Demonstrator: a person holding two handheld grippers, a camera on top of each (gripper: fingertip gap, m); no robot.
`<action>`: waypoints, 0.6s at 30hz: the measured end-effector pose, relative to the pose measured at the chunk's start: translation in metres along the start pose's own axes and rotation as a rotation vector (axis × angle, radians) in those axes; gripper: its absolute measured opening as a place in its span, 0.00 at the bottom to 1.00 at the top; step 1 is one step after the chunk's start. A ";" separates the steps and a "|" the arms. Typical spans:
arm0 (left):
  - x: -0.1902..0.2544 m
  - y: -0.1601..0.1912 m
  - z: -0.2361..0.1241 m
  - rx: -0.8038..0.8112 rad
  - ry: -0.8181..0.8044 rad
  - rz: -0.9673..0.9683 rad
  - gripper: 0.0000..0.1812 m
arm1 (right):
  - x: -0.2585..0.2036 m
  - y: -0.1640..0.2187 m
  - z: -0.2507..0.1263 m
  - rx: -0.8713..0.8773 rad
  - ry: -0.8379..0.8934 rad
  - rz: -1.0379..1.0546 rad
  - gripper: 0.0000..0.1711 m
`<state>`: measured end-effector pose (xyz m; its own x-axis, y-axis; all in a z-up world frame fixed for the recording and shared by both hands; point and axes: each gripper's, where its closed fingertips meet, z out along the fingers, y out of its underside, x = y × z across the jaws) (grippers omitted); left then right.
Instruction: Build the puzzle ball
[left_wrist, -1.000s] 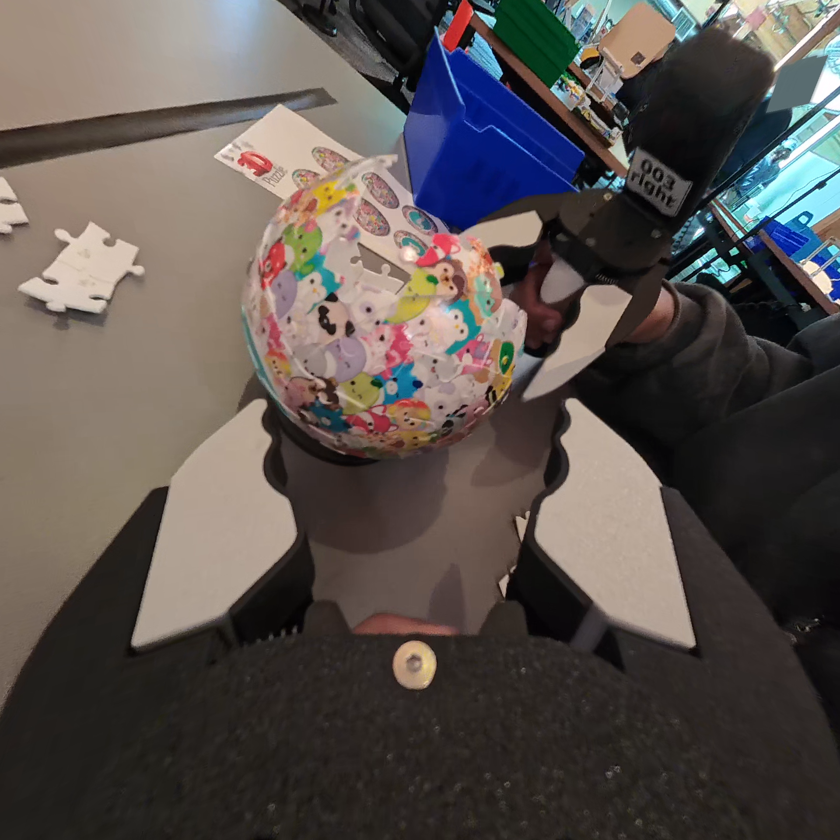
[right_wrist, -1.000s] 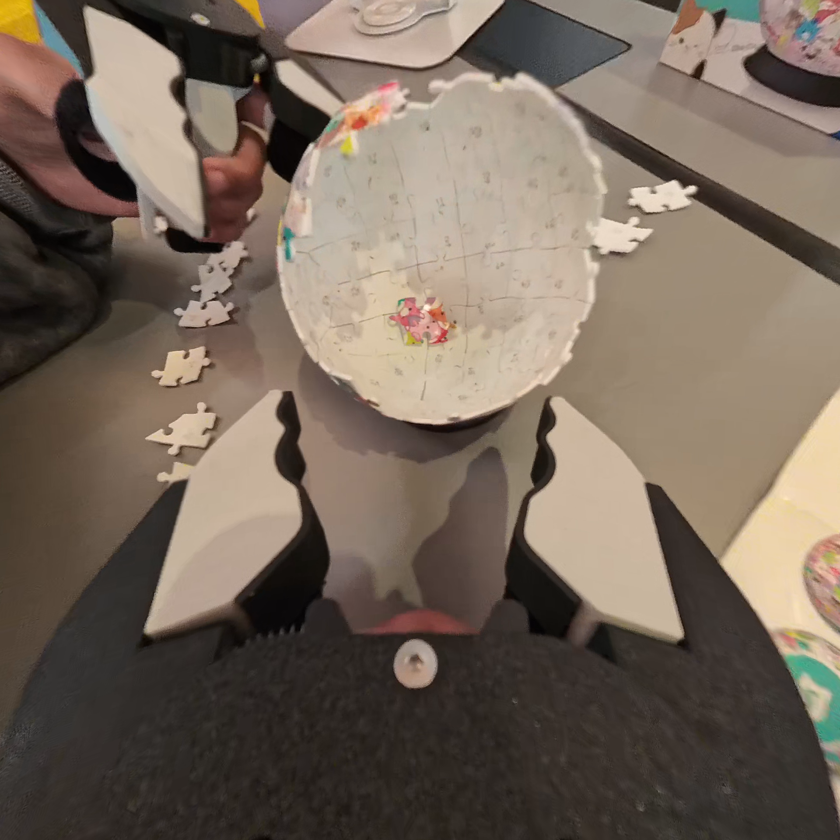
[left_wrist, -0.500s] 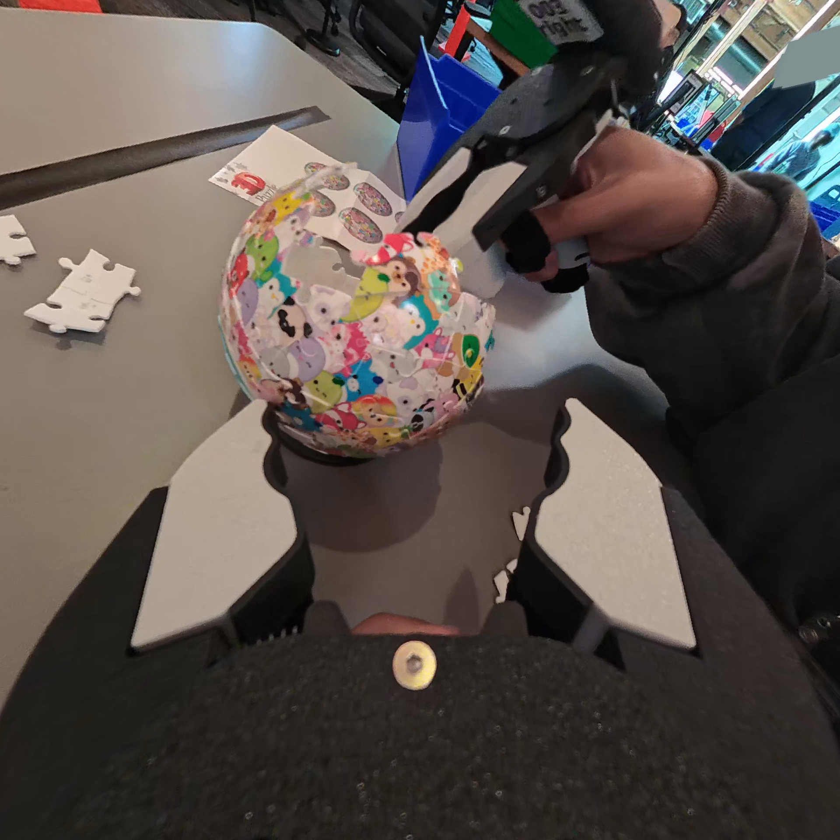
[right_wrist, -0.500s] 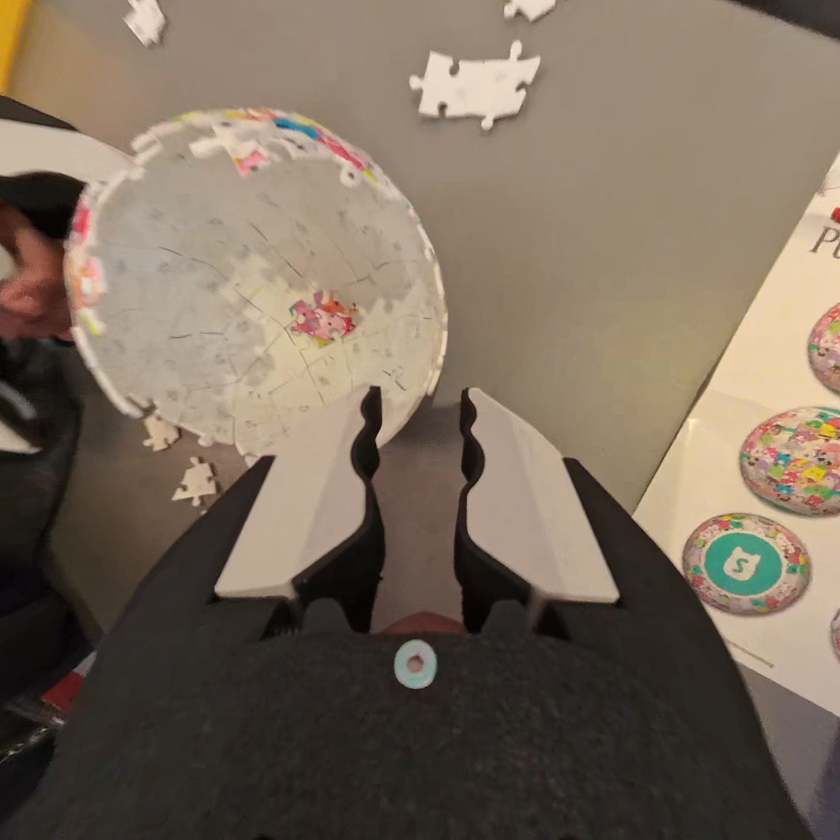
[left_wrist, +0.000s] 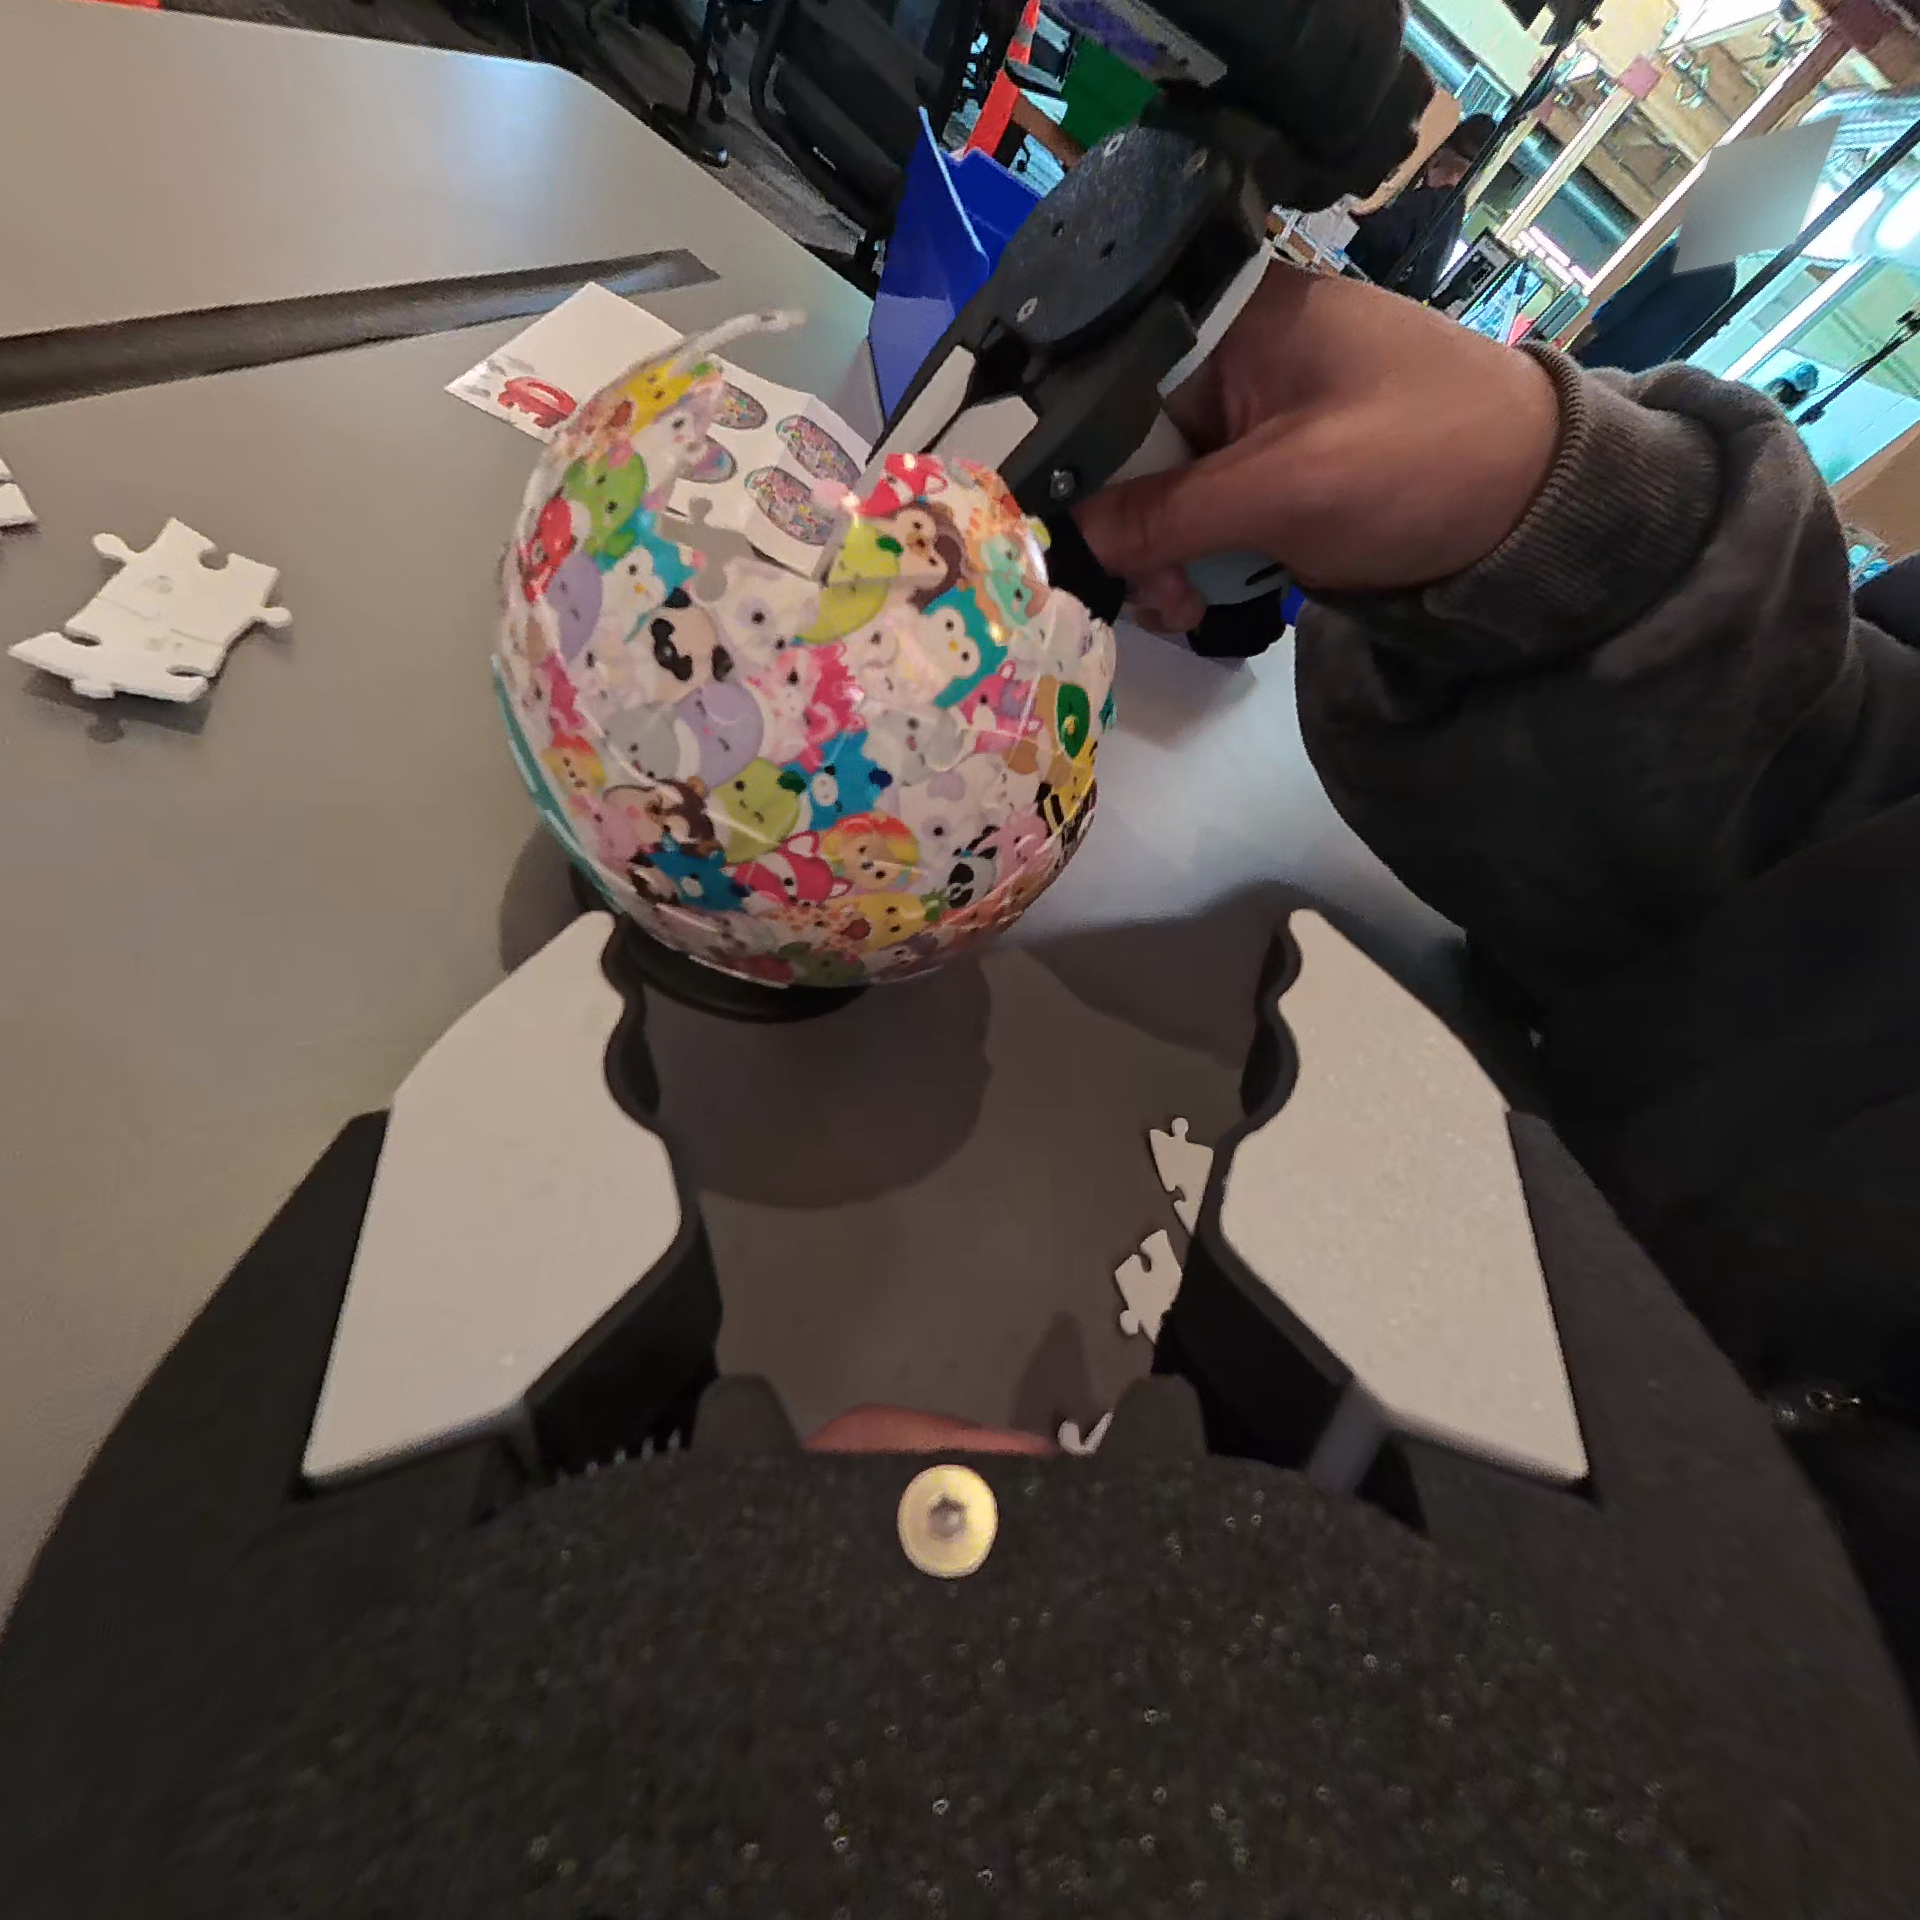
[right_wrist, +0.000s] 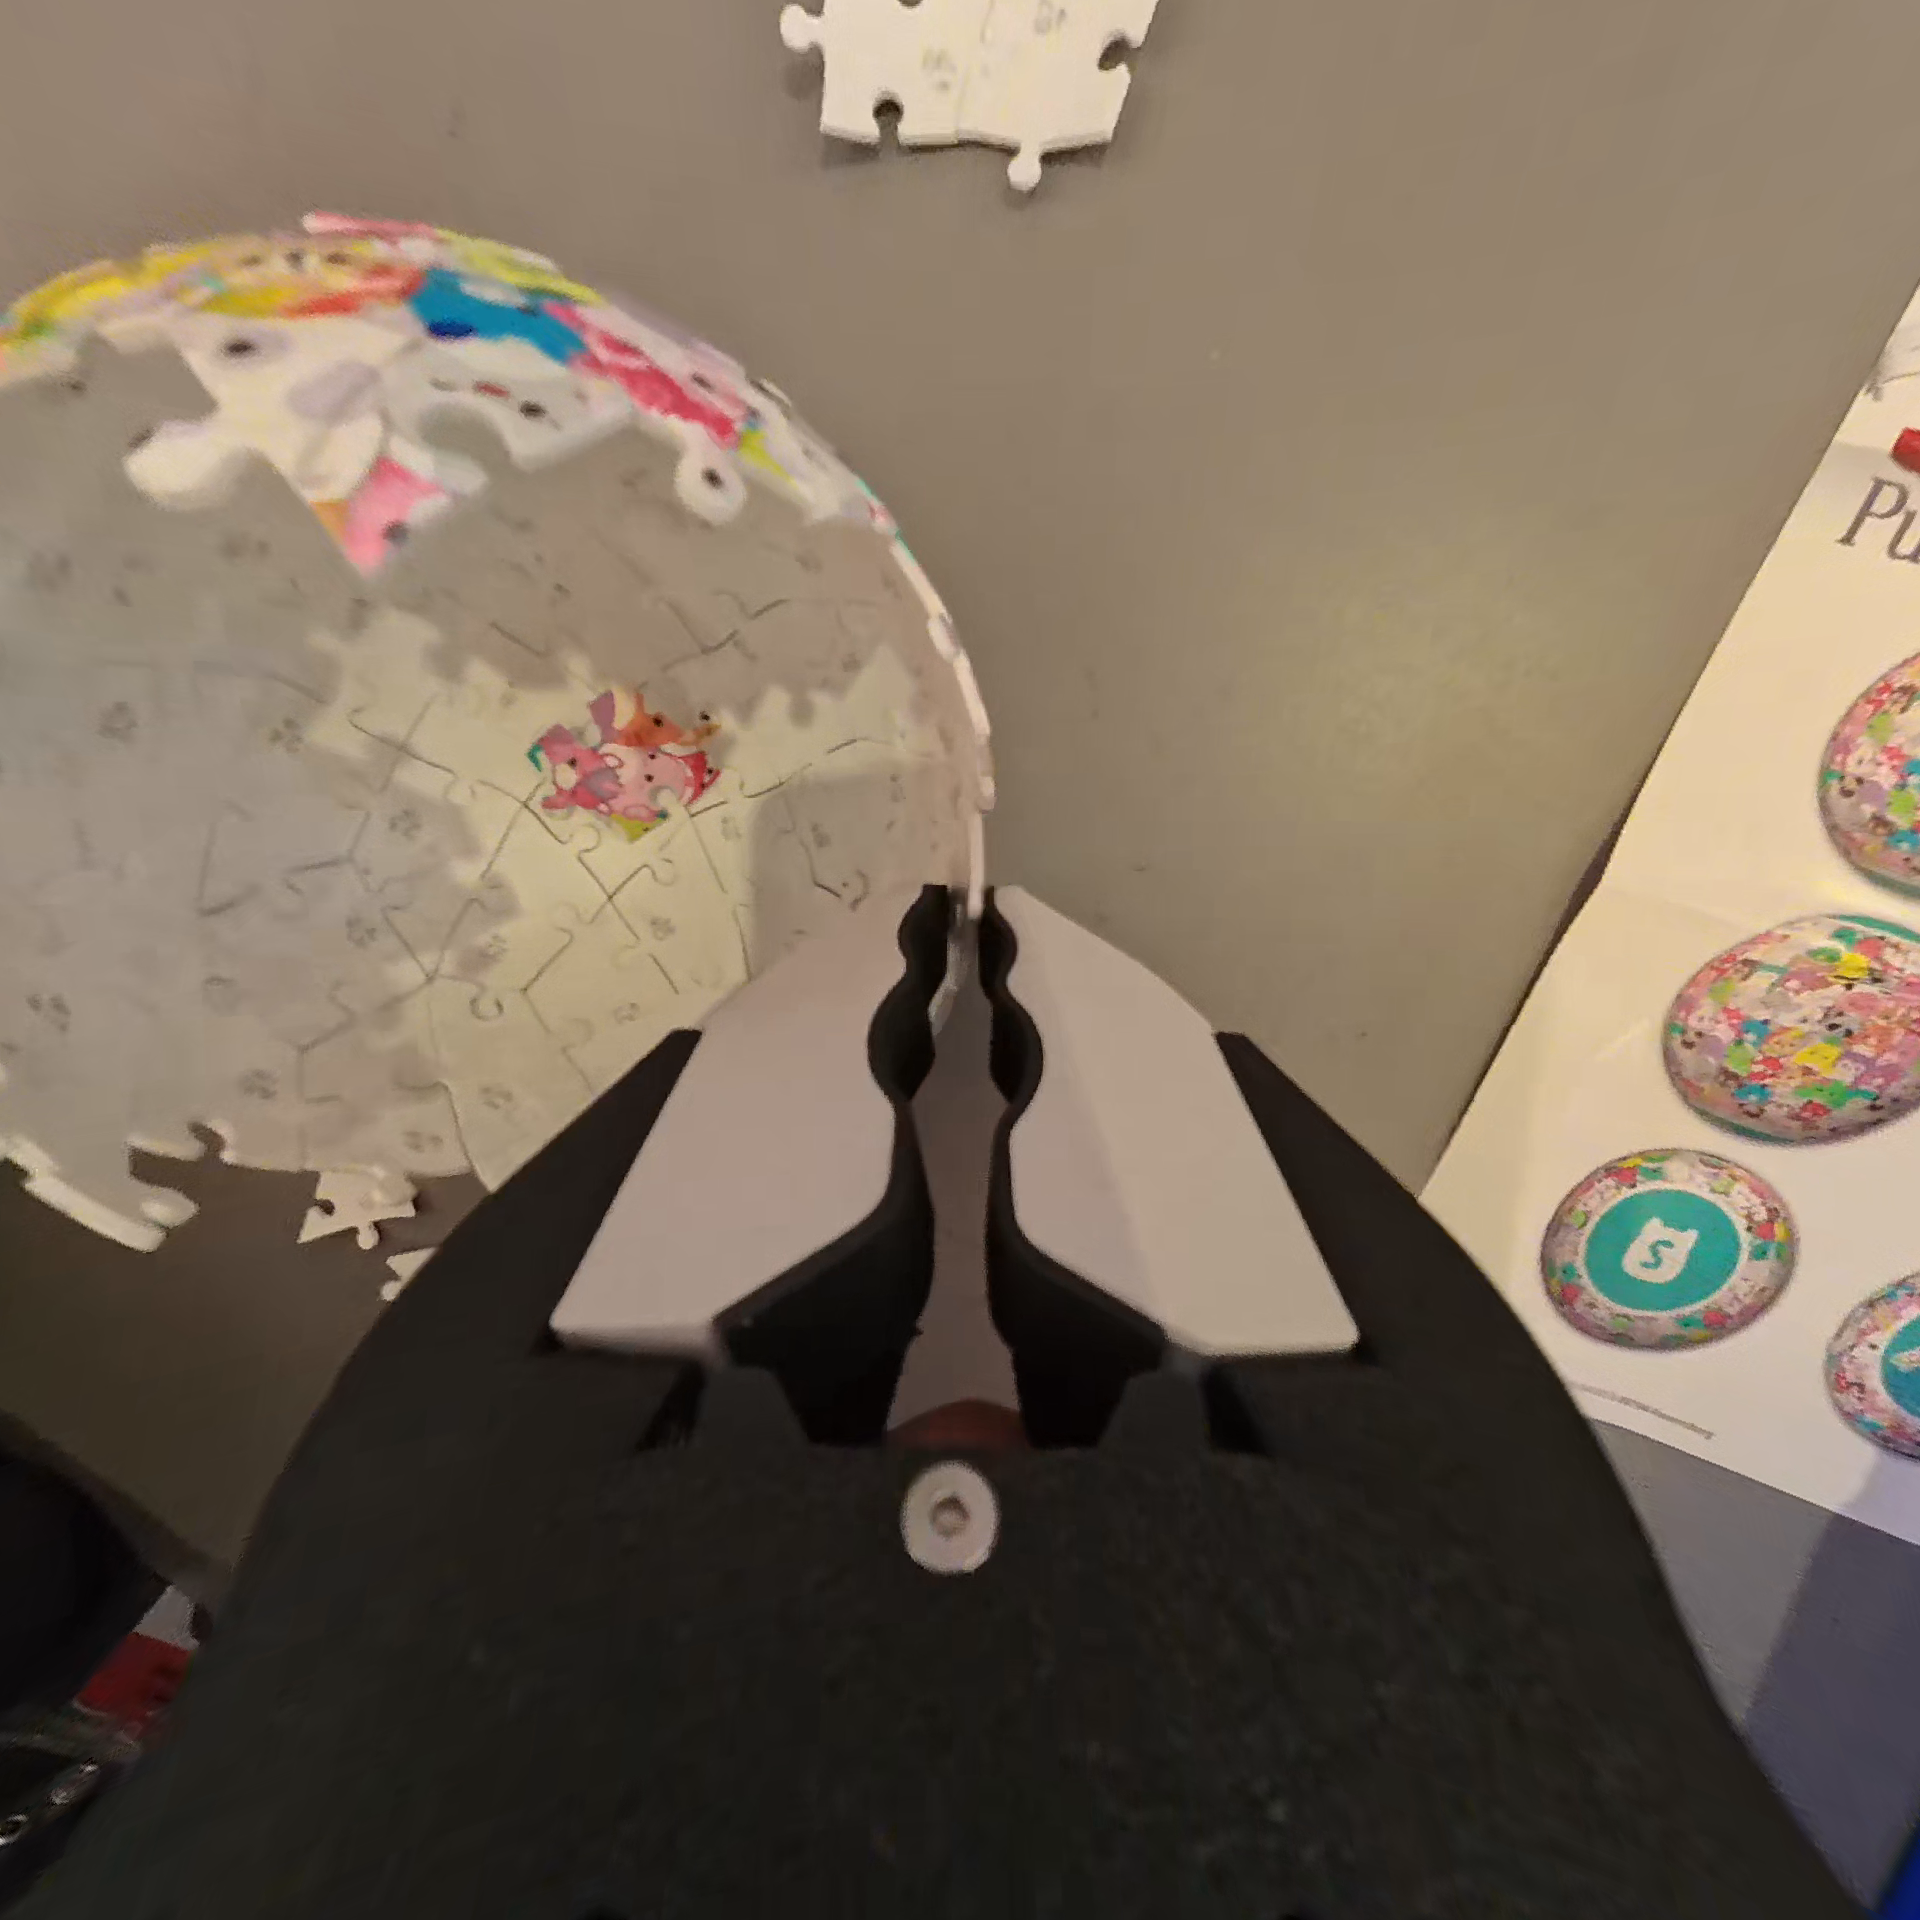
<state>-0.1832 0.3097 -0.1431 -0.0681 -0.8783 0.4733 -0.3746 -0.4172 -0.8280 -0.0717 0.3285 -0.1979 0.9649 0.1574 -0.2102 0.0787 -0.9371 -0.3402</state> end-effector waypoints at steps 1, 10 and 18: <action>0.001 -0.001 0.000 0.003 0.003 0.001 0.61 | 0.000 -0.001 0.000 0.006 -0.008 0.015 0.03; -0.001 0.000 0.003 -0.022 -0.035 0.023 0.61 | -0.002 -0.003 -0.001 0.047 -0.061 0.043 0.05; -0.005 0.005 0.001 -0.049 -0.073 0.026 0.61 | -0.004 0.010 -0.039 0.193 -0.173 0.044 0.14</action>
<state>-0.1841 0.3120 -0.1496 -0.0118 -0.9039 0.4277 -0.4185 -0.3840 -0.8231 -0.0647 0.3060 -0.1648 0.9078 0.1845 -0.3766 -0.0275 -0.8699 -0.4925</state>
